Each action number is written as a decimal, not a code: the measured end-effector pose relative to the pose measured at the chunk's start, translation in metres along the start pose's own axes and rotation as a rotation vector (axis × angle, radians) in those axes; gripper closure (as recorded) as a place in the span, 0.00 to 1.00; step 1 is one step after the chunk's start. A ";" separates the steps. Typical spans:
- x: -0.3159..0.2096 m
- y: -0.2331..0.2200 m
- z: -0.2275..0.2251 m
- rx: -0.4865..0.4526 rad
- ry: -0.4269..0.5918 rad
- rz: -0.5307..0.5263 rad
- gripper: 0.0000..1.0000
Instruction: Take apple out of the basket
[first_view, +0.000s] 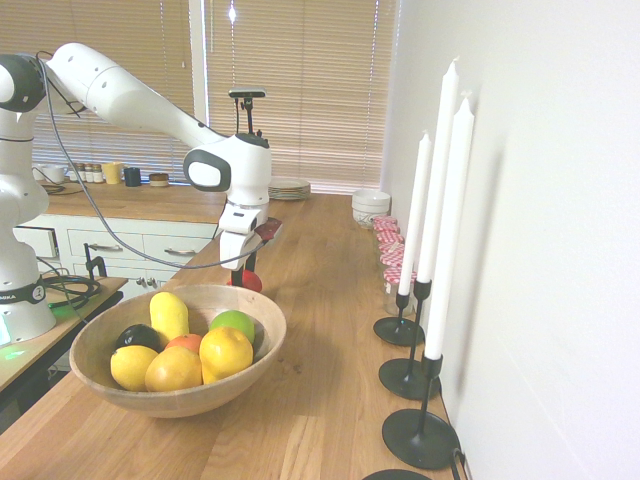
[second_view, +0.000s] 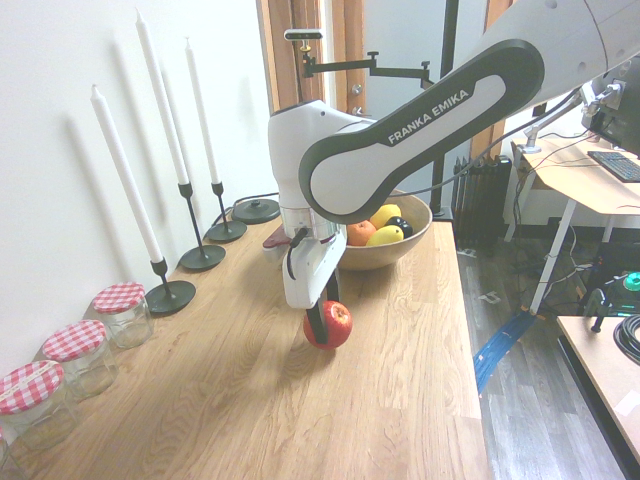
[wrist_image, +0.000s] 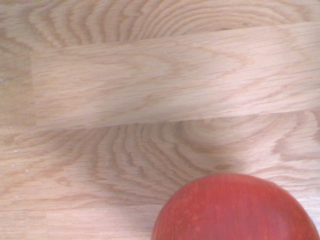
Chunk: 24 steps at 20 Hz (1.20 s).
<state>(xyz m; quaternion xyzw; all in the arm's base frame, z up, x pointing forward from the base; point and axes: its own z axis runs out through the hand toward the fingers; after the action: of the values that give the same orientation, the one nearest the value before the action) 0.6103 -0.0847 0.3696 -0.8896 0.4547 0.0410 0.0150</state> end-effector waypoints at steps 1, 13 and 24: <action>0.000 0.000 0.000 0.000 0.000 0.000 0.00; 0.001 0.001 -0.001 0.001 0.001 0.001 0.00; -0.002 0.003 -0.024 0.033 0.024 -0.009 0.00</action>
<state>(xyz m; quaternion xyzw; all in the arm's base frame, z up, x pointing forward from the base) 0.6081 -0.0869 0.3941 -0.8916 0.4516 0.0228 0.0243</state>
